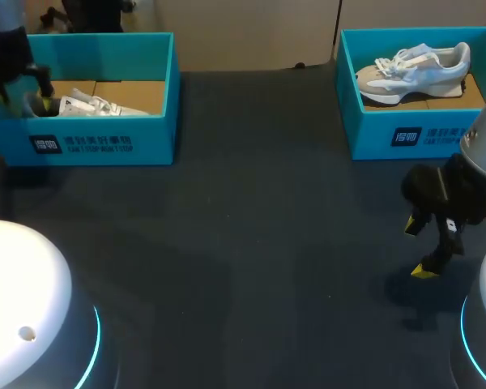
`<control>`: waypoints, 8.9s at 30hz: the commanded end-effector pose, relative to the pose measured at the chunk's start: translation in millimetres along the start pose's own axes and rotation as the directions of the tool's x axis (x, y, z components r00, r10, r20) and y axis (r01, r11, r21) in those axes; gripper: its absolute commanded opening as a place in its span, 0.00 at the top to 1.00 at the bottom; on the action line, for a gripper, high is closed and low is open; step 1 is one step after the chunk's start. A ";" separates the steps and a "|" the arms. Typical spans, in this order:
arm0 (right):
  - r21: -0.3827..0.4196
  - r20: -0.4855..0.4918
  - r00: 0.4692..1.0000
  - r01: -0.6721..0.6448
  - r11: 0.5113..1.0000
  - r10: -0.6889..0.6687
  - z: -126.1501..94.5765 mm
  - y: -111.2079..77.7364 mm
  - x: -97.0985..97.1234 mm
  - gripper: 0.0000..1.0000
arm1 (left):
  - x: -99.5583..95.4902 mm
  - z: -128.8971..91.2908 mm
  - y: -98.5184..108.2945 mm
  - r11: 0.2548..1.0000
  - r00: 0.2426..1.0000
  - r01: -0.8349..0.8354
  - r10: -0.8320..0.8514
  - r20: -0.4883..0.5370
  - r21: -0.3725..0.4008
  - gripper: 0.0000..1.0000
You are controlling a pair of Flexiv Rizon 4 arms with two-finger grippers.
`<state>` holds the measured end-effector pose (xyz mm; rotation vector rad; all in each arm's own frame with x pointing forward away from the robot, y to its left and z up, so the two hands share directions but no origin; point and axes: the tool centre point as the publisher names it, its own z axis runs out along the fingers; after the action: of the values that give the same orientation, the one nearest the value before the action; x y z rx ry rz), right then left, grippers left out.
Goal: Take the shoe out of the shoebox, open the shoe tongue, remove and reinsert the insole, then place the shoe into the shoebox
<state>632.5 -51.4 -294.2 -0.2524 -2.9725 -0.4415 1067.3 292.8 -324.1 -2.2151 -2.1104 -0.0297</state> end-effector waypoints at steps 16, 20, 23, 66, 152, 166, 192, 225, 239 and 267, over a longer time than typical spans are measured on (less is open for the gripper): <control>0.001 0.000 1.000 0.001 1.000 -0.001 0.8 -0.2 0.0 0.00 | -8.3 -65.4 -25.5 0.999 1.000 -0.006 0.006 -0.001 -0.050 0.00; 0.001 0.000 1.000 0.001 1.000 -0.001 0.8 -0.2 0.0 0.00 | -6.4 -85.1 -34.9 0.999 1.000 -0.004 0.004 -0.001 -0.049 0.00; 0.001 0.000 1.000 0.001 1.000 -0.001 0.8 -0.2 0.0 0.00 | -5.5 -98.5 -43.9 0.998 1.000 -0.013 0.013 -0.004 -0.057 0.00; 0.090 -0.031 0.971 -0.234 0.968 0.238 -17.6 -4.2 -27.1 0.00 | -17.8 -151.9 -101.7 0.999 1.000 -0.029 0.029 0.011 -0.022 0.00; -0.030 0.341 0.300 -0.944 0.330 0.891 -126.2 -4.3 -278.8 0.00 | -17.8 -151.9 -101.7 0.999 1.000 -0.029 0.029 0.011 -0.022 0.00; -0.030 0.341 0.300 -0.944 0.330 0.891 -126.2 -4.3 -278.8 0.00 | -17.8 -151.9 -101.7 0.999 1.000 -0.029 0.029 0.011 -0.022 0.00; -0.091 0.423 0.179 -0.967 0.238 0.888 -151.2 -61.9 -424.4 0.00 | -17.8 -151.9 -101.7 0.999 1.000 -0.029 0.029 0.011 -0.022 0.00; -0.148 0.423 0.164 -0.958 0.247 0.891 -168.9 -95.1 -506.5 0.00 | -17.8 -151.9 -101.7 0.999 1.000 -0.029 0.029 0.011 -0.022 0.00; -0.134 0.470 0.194 -0.948 0.287 0.861 -152.4 -104.6 -555.0 0.00 | -17.8 -151.9 -101.7 0.999 1.000 -0.029 0.029 0.011 -0.022 0.00; -0.055 0.476 0.269 -0.941 0.334 0.837 -129.8 -132.2 -588.9 0.21 | -17.8 -151.9 -101.7 0.999 1.000 -0.029 0.029 0.011 -0.022 0.00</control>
<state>1186.3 -297.8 -290.4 -2.1416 -2.5173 0.1582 973.0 268.8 -170.1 -2.2632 -2.0942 -0.0328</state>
